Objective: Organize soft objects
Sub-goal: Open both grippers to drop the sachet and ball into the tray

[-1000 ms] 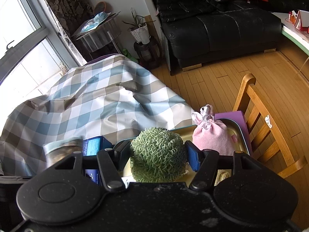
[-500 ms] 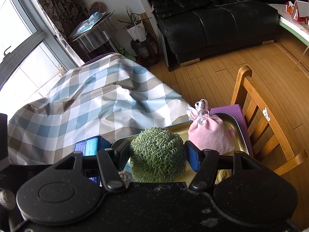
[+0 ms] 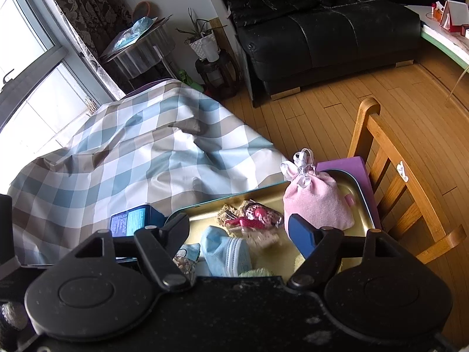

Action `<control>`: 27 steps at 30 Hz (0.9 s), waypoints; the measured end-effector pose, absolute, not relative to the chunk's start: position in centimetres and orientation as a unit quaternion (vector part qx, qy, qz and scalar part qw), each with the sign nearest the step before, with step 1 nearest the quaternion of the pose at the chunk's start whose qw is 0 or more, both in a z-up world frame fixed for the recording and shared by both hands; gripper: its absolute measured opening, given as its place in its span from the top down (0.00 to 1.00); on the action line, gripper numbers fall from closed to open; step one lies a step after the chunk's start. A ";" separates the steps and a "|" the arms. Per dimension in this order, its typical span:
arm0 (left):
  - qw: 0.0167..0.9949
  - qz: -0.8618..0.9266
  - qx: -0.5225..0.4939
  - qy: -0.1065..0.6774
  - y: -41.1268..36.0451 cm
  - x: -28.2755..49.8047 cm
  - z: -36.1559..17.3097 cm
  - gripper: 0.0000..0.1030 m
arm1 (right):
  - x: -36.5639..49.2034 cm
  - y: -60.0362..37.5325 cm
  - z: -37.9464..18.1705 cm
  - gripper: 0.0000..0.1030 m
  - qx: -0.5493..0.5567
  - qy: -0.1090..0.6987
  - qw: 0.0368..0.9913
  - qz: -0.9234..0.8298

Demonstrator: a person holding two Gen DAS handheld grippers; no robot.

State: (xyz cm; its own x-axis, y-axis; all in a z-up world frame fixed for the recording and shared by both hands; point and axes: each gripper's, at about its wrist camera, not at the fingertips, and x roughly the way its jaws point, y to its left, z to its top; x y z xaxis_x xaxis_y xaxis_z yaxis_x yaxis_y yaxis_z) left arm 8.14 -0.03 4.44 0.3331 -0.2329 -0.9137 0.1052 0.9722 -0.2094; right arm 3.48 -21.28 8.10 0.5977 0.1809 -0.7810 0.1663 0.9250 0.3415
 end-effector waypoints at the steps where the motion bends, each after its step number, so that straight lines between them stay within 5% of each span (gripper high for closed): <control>1: 0.814 -0.105 -0.054 0.568 0.0 8.0 4.4 0.44 | 3.5 -21.2 8.1 0.27 0.192 0.449 0.873 0.003; 27: 0.810 -0.099 -0.052 0.575 3.5 5.8 4.4 0.37 | 4.3 -19.1 7.3 0.15 0.133 0.460 0.877 -0.025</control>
State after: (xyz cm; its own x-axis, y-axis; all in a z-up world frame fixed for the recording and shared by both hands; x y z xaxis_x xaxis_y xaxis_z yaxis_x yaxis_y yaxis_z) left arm 5.80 3.50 4.41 0.3192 -0.2210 -0.9216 0.1004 0.9748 -0.1990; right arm 4.33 -19.14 7.35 0.5747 0.0784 -0.8146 0.1668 0.9633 0.2104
